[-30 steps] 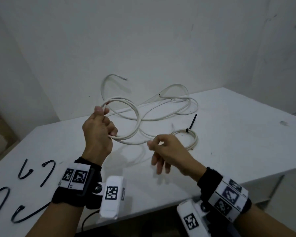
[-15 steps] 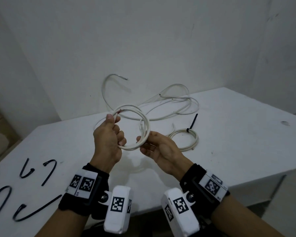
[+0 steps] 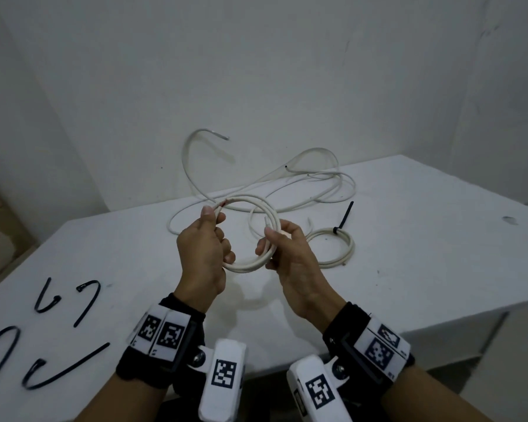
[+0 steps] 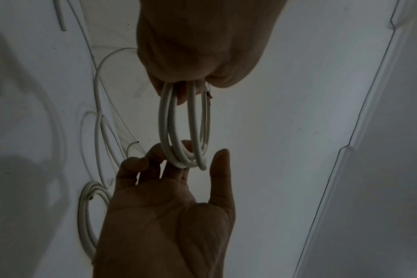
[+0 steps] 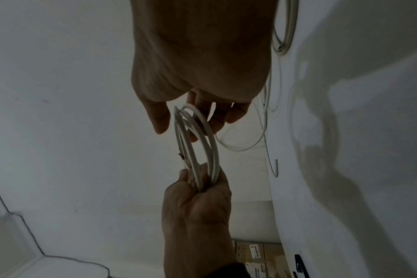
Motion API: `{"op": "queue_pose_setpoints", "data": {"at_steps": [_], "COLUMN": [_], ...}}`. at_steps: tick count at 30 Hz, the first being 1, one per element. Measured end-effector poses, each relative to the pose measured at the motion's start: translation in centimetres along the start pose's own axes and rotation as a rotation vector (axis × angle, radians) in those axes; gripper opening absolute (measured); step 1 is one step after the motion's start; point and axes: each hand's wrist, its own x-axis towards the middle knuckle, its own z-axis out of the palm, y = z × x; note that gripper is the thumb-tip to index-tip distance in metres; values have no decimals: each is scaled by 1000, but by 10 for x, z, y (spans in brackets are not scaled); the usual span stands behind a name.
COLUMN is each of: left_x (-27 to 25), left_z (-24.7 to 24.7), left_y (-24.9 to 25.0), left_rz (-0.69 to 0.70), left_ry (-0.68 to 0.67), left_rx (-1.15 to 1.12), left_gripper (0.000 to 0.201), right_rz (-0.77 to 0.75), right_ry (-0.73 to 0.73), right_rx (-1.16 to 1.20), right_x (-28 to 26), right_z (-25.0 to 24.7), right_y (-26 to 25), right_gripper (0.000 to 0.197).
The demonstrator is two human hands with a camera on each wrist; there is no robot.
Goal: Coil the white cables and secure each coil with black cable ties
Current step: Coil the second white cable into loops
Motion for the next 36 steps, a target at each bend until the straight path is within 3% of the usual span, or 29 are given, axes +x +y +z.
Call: {"op": "queue_pose_setpoints", "data": {"at_steps": [4,10,16,23,27,29,33,36], "left_x": [-1,-4,-6,-19,-21,-20,-14,-11], "left_z": [-1,1,0,10,11,10,5,1], "left_y": [-1,-6,-8,-18,-16,-14,-11,-13], "left_rz": [6,39,48,113,152,143,114,110], "left_ry": [11,-1,-20,-112,-182,-185,-157,-115], "left_rx": [-42,-47,8,50,83,75,80,92], "left_gripper": [34,28,26,17,6,2,6,4], "right_rz": [10,249,241,230,246,244,184,192], "right_ry": [13,-24,-53,-15,1,7,64,4], "right_rx": [-9,431,391,482,561,527,147,218], "right_x": [4,-1,1,5,6,4,5,3], "right_z": [-3,1,-5,1,-5,-6,-12,-12], "right_y": [-1,-6,-15,-18,-18,-16,-10,-13], "right_gripper": [25,4,8,43,36,29,16,7]}}
